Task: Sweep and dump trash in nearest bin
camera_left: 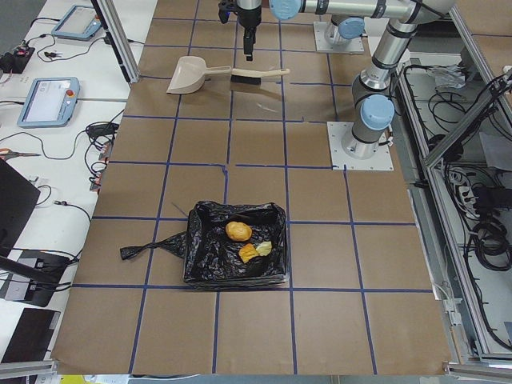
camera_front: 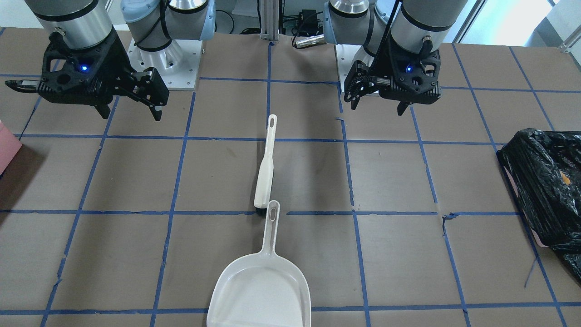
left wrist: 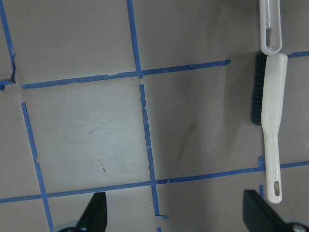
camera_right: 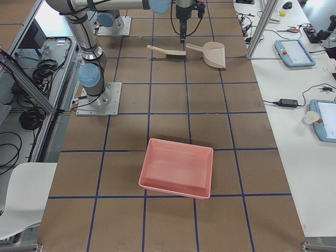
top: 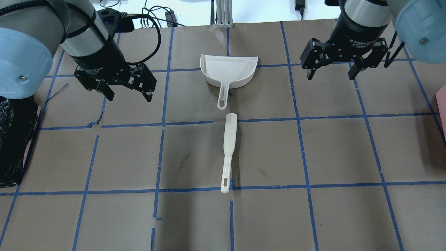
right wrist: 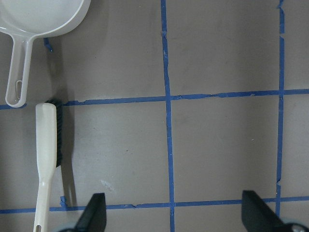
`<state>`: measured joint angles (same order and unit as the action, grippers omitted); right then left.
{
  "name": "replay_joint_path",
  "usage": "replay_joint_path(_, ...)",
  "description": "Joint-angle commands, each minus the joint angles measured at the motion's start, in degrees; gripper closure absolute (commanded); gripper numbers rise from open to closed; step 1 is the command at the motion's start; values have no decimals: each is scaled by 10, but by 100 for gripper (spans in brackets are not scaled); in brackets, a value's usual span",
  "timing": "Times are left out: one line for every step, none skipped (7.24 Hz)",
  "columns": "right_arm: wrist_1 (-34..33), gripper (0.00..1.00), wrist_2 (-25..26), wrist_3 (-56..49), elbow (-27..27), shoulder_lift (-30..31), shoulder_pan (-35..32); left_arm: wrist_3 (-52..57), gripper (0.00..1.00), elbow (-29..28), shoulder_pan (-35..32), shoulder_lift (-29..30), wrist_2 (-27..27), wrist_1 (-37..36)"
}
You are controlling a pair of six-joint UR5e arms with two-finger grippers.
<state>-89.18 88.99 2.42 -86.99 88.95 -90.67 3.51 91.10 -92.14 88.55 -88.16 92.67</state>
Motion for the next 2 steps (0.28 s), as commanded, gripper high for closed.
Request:
replay_joint_path(9, 0, -1, 0, 3, -7, -9, 0, 0, 0, 0, 0, -2, 1)
replay_joint_path(12, 0, -1, -6, 3, -8, -9, 0, 0, 0, 0, 0, -2, 0)
